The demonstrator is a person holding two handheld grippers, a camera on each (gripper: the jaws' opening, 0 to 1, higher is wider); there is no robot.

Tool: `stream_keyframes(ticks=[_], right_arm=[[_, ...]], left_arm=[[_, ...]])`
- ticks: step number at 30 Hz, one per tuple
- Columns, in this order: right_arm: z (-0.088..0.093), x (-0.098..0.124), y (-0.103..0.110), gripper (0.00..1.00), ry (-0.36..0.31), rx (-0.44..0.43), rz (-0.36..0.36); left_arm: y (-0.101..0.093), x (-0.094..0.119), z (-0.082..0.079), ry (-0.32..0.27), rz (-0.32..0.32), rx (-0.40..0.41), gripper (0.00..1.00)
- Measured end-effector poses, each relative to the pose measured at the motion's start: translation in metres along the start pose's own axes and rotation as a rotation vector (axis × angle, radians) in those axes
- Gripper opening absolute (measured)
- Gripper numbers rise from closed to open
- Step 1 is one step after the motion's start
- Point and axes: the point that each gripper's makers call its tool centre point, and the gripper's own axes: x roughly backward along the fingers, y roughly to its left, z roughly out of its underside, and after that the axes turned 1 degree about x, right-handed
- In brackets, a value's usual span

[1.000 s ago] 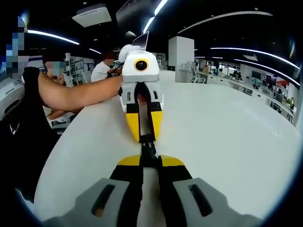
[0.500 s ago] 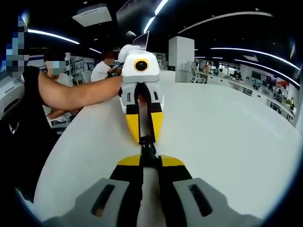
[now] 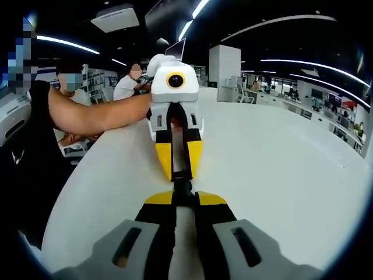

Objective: Snap the two parts of the plastic buckle together until the buckle closes and remains connected.

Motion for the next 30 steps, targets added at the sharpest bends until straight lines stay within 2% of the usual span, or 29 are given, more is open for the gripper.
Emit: stream_keyframes(ticks=[8, 12, 30], right_arm=[[0.001, 0.0004, -0.0006, 0.1, 0.004, -0.004, 0.01], [0.0012, 0.0006, 0.0001, 0.1, 0.01, -0.002, 0.01], [0.0004, -0.0002, 0.0031, 0.09, 0.013, -0.005, -0.007]], left_arm=[[0.001, -0.0006, 0.0003, 0.005, -0.007, 0.018, 0.1], [0.0014, -0.0007, 0.0001, -0.002, -0.006, -0.023, 0.09], [0.0009, -0.0035, -0.0025, -0.009, 0.006, -0.025, 0.09]])
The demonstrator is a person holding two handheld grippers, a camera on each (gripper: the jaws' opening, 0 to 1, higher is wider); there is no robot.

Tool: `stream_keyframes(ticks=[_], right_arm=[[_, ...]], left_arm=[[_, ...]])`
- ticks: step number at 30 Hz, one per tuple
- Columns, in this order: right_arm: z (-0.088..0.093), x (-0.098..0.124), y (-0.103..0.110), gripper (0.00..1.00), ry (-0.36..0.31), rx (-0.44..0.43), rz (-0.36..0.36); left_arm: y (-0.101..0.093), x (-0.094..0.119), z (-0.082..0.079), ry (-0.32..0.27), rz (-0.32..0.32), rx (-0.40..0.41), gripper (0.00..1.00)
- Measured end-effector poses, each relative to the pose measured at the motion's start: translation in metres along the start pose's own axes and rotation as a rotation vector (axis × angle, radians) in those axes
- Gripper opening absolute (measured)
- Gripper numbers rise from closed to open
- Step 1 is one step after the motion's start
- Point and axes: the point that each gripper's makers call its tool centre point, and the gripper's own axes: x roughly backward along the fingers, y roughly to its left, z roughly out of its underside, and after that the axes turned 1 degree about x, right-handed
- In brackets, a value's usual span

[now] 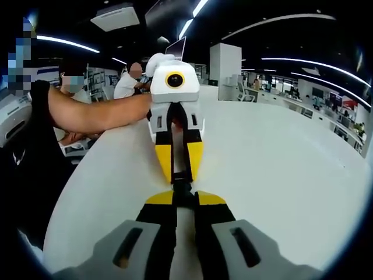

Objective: Snap the two parts of the plastic buckle together until the buckle closes and remains connected.

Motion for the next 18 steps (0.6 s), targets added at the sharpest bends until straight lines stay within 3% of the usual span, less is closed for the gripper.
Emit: stream_keyframes(ticks=[2, 18], right_arm=[[0.0005, -0.0028, 0.0028, 0.09, 0.008, -0.012, -0.003], [0.0002, 0.0008, 0.0056, 0.09, -0.004, 0.008, -0.003]], left_arm=[[-0.005, -0.0034, 0.0008, 0.023, 0.009, -0.002, 0.08], [-0.0014, -0.0058, -0.0013, 0.009, -0.001, 0.007, 0.09]])
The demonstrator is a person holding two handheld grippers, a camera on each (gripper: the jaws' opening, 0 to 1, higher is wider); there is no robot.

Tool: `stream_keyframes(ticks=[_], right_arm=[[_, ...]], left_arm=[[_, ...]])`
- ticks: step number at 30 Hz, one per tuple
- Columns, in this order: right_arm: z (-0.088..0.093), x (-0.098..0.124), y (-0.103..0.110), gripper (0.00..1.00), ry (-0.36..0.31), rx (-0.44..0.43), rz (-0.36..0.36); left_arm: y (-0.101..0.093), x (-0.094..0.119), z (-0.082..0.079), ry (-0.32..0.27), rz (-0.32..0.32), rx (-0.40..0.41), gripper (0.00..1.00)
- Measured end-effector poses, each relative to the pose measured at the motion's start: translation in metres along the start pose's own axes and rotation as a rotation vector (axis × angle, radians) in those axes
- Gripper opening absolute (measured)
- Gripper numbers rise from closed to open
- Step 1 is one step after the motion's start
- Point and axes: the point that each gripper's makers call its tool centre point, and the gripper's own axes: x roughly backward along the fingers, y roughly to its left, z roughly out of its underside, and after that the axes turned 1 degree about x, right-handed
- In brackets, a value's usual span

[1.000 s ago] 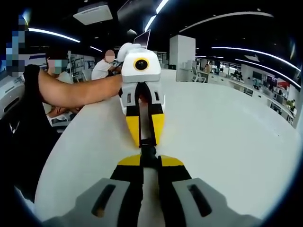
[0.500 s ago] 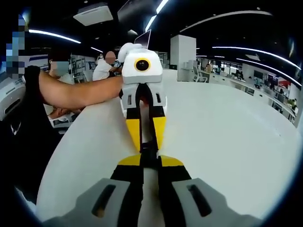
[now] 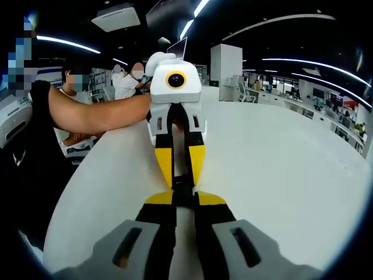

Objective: Snap the two parts of the plastic buckle together until the buckle closes and remains connected.

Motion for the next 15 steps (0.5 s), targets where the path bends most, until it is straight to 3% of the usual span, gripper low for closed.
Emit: stream_keyframes(ticks=[15], right_arm=[[-0.0026, -0.0062, -0.003, 0.1, -0.007, 0.0, 0.004]], left_arm=[[-0.0005, -0.0002, -0.0004, 0.007, -0.022, -0.016, 0.11]])
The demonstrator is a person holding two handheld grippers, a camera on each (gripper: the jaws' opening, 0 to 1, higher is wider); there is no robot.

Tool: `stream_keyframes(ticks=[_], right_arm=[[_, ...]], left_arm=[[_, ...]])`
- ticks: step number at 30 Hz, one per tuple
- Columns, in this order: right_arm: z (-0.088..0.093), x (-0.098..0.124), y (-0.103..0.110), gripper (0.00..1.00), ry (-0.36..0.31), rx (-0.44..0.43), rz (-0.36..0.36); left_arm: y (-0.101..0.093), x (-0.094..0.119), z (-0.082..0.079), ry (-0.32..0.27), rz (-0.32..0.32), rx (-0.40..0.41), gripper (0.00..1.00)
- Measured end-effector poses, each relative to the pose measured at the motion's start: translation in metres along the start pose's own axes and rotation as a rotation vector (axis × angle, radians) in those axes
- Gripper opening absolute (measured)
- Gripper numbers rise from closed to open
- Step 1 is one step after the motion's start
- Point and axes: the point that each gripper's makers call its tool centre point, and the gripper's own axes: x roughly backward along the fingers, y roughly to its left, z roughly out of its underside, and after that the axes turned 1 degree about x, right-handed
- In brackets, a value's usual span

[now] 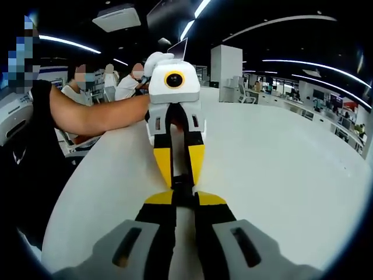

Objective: Snap the two parts of the plastic buckle together until the buckle closes and remains connected.

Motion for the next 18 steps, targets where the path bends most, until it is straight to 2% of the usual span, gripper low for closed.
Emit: stream_keyframes(ticks=[2, 3, 4, 5, 6, 7, 8, 10, 13, 15, 16, 17, 18], right_arm=[[0.0, 0.0, -0.001, 0.1, -0.001, -0.005, 0.001], [0.0, 0.0, -0.002, 0.1, 0.0, -0.007, 0.007], [0.0, 0.0, -0.003, 0.1, 0.0, -0.01, 0.01], [0.0, 0.001, -0.004, 0.1, 0.0, -0.012, 0.013], [0.001, 0.002, -0.007, 0.1, 0.001, -0.013, 0.022], [0.001, 0.002, -0.011, 0.1, 0.003, -0.013, 0.038], [0.002, 0.003, -0.012, 0.1, 0.002, -0.016, 0.039], [0.001, 0.004, -0.013, 0.1, 0.0, -0.015, 0.043], [0.0, 0.003, -0.011, 0.1, -0.005, -0.013, 0.038], [-0.001, 0.004, -0.011, 0.1, -0.01, -0.01, 0.038], [-0.001, 0.004, -0.011, 0.1, -0.011, -0.01, 0.038], [-0.002, 0.004, -0.011, 0.1, -0.012, -0.008, 0.041], [-0.002, 0.004, -0.012, 0.1, -0.013, -0.007, 0.044]], left_arm=[[-0.001, 0.003, 0.001, -0.002, 0.002, -0.004, 0.12], [0.0, 0.006, 0.002, -0.003, 0.005, -0.007, 0.17], [0.001, 0.007, 0.001, -0.01, 0.005, -0.004, 0.27], [0.004, 0.008, -0.003, -0.042, -0.006, 0.025, 0.42], [0.009, 0.01, -0.007, -0.071, -0.025, 0.058, 0.65], [0.012, 0.012, -0.011, -0.107, -0.04, 0.084, 0.77], [0.013, 0.014, -0.014, -0.127, -0.04, 0.08, 0.87], [0.023, 0.019, -0.019, -0.158, -0.099, 0.071, 1.0], [0.039, 0.03, -0.017, -0.142, -0.189, 0.046, 1.0], [0.058, 0.038, -0.01, -0.094, -0.294, 0.022, 1.0], [0.082, 0.05, -0.006, -0.044, -0.433, -0.055, 1.0], [0.091, 0.055, -0.004, -0.032, -0.488, -0.073, 1.0], [0.097, 0.06, -0.007, -0.058, -0.517, -0.06, 1.0]])
